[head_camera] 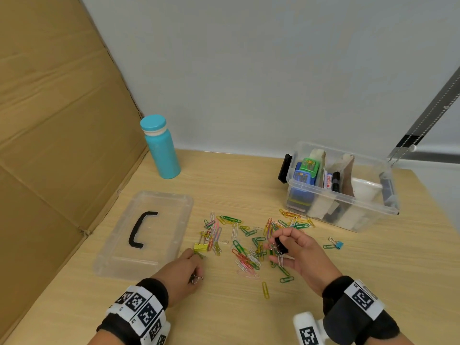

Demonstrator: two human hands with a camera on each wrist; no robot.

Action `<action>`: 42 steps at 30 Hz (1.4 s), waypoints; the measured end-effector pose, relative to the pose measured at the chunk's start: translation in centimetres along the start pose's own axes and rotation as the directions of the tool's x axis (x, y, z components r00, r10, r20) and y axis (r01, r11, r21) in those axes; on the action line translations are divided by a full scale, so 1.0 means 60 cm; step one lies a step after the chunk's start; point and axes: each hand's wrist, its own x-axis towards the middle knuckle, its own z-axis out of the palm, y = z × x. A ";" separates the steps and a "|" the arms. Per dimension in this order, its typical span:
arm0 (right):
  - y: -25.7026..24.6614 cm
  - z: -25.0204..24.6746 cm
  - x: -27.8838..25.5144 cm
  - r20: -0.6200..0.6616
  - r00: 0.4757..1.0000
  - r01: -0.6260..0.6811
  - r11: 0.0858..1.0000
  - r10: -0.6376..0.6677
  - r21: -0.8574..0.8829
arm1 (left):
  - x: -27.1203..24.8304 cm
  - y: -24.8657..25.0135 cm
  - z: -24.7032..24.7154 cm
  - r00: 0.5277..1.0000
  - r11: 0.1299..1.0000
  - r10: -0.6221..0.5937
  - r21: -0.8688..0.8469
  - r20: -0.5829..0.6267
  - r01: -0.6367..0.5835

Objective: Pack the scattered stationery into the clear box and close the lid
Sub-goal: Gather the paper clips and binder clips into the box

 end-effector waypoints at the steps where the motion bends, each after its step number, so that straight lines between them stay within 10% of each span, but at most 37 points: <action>1: -0.004 -0.001 -0.002 0.004 1.000 0.013 1.000 -0.013 -0.013 | 0.002 0.002 0.000 1.000 1.000 0.008 -0.017 -0.016 -0.008; 11: -0.045 -0.003 -0.014 0.006 0.967 0.237 0.892 -0.254 -0.386 | 0.042 0.065 -0.032 0.976 0.855 0.046 -0.496 -0.213 -0.149; 20: -0.052 0.006 -0.020 -0.064 0.902 0.382 0.857 -0.428 -0.345 | 0.080 0.204 -0.025 0.958 0.765 0.159 -0.584 -0.239 -0.273; 33: -0.036 -0.040 -0.006 -0.147 0.794 0.465 0.745 -0.590 -0.478 | 0.077 0.220 -0.025 0.870 0.843 0.221 -0.362 -0.440 -0.398; 42: -0.019 -0.073 -0.010 -0.286 0.908 0.198 0.914 -0.307 -0.353 | 0.063 0.135 0.006 0.987 0.987 0.057 -0.140 -0.153 -0.078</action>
